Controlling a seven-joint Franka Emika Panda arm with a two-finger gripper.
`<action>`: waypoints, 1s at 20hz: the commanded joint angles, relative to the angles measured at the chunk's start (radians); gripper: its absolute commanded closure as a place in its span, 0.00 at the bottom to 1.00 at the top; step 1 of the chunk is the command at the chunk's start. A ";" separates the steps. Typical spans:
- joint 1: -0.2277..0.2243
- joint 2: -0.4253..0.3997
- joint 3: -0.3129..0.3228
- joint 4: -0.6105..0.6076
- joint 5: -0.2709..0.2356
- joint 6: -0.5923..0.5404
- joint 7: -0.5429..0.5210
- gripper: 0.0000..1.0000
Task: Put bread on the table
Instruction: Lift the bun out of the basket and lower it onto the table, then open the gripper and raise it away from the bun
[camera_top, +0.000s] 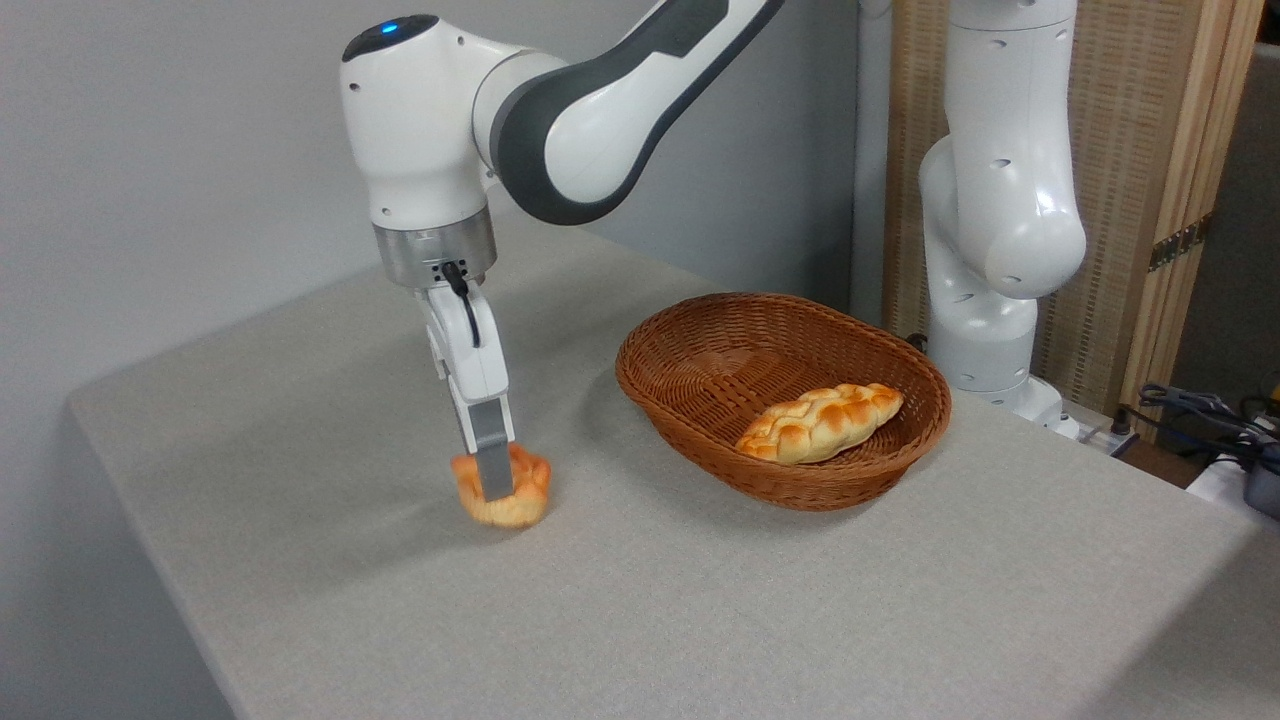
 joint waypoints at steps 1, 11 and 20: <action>-0.006 -0.005 0.005 0.018 -0.026 0.001 0.009 0.00; 0.069 -0.013 0.039 0.309 -0.047 -0.311 -0.122 0.00; 0.339 -0.017 -0.122 0.455 -0.053 -0.525 -0.108 0.00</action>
